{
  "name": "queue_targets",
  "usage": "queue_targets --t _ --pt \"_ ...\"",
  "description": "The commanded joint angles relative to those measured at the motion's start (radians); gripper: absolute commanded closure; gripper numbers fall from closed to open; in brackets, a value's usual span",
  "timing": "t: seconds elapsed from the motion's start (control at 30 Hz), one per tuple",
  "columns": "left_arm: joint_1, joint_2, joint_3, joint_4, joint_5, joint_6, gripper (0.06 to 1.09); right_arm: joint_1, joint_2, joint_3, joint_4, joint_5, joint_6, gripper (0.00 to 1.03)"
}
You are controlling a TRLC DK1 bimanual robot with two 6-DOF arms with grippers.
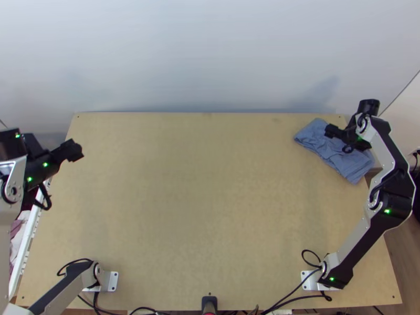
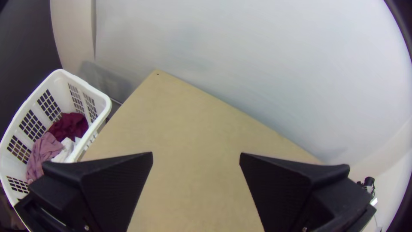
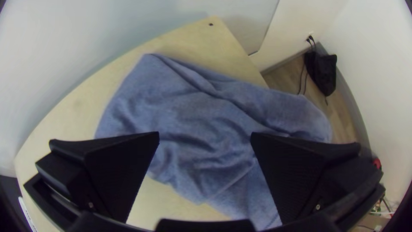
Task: Fold the t-shirt
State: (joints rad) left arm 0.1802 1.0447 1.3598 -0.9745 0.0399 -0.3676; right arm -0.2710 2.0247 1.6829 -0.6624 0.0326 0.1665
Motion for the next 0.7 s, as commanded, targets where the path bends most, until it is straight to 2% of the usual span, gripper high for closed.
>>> queue_targets --t 0.0,0.13,0.27,0.43,0.5,0.67 --pt "0.085 -0.095 -0.087 0.007 0.000 0.058 0.10 0.053 -0.106 0.043 -0.008 -0.059 -0.038 0.04" --pt "0.133 -0.192 -0.212 0.074 0.000 0.114 0.10 0.170 -0.273 -0.042 -0.008 -0.057 -0.081 0.04" --pt "0.136 -0.347 -0.387 0.215 0.000 0.133 0.10 0.320 -0.465 -0.221 0.015 -0.057 -0.087 0.04" --pt "0.179 -0.500 -0.522 0.238 -0.005 0.133 0.10 0.472 -0.730 -0.568 0.244 -0.045 -0.082 0.04" --pt "0.189 -0.560 -0.577 0.241 -0.005 0.154 0.10 0.526 -0.821 -0.704 0.354 0.010 -0.088 0.04" --pt "0.197 -0.727 -0.729 0.261 -0.005 0.206 0.10 0.589 -0.974 -0.919 0.396 0.062 -0.097 0.04"
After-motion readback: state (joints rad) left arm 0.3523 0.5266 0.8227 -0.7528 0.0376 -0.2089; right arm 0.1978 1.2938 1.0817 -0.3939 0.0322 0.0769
